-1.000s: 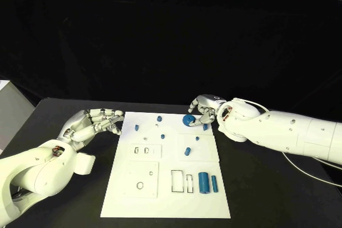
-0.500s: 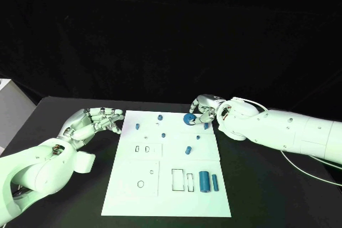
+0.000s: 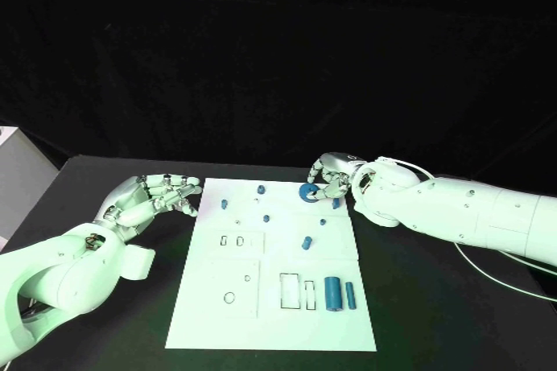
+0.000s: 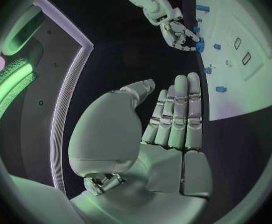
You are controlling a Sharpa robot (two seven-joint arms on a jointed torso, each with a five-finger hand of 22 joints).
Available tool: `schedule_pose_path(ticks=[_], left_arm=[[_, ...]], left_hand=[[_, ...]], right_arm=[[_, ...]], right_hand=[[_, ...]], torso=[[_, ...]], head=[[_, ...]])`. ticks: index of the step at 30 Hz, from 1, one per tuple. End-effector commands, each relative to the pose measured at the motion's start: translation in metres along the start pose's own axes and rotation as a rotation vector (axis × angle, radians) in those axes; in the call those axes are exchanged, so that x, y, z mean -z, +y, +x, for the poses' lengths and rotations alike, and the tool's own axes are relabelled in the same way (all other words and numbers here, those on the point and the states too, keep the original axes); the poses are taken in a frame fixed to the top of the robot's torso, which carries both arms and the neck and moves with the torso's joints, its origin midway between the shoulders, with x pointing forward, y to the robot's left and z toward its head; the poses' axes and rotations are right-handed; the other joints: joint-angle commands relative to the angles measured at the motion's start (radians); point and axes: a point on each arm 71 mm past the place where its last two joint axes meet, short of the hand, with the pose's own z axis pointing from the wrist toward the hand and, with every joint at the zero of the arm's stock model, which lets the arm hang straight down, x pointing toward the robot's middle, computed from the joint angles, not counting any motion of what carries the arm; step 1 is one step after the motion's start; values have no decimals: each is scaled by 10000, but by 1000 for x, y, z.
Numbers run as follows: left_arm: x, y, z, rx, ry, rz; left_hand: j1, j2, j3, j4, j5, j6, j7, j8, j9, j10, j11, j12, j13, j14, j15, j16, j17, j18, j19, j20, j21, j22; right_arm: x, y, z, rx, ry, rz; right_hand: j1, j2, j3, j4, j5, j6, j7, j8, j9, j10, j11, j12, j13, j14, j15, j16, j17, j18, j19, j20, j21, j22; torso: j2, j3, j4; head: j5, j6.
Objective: Assemble the parts on the task board
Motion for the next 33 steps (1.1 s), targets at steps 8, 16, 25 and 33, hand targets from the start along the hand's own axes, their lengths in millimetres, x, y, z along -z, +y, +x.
schedule_pose_path(ticks=[8,16,25,33], left_arm=[[-1,0,2,48,205,-4],[-1,0,2,60,246,-51],[-1,0,2,59,271,-76],[-1,0,3,65,287,-79]], left_hand=[[1,66,47,-9,-58,-67,-12,-10,8,-85,13,-45,5,-62,6,66,-10,27,-43,9,63,8],[-6,61,43,-6,-64,-81,-3,-19,8,-103,21,-47,4,-76,12,77,-15,27,-61,15,77,17],[-14,59,40,-2,-66,-94,4,-26,6,-117,27,-49,3,-84,17,84,-18,27,-72,19,85,21],[-14,59,40,-2,-66,-94,4,-26,6,-117,27,-49,3,-84,17,84,-18,27,-72,19,85,21]], right_arm=[[-1,-3,7,107,303,37],[-2,-4,10,165,399,99],[-1,-3,8,106,33,-79],[4,14,2,534,-1030,-1053]], right_hand=[[0,82,73,-10,75,62,-20,25,-11,1062,-11,34,2632,1060,35,34,2629,-184,521,50,50,1556],[2,54,77,-15,74,48,-17,17,-16,1062,-9,34,2632,1060,35,34,2629,-181,514,51,40,1544],[599,367,1349,-89,-577,373,-106,101,-76,1062,-89,34,2632,1060,-25,34,2629,-194,529,12,92,1629],[722,-354,3714,-721,-495,1346,-508,898,222,1062,-459,34,2632,1060,-358,34,2629,-190,515,-301,72,1646]], torso=[[-5,-4,-6],[-2,5,-18],[-18,-4,-15],[-31,-17,2]], head=[[51,-100],[76,-154],[90,-145],[94,-103]])
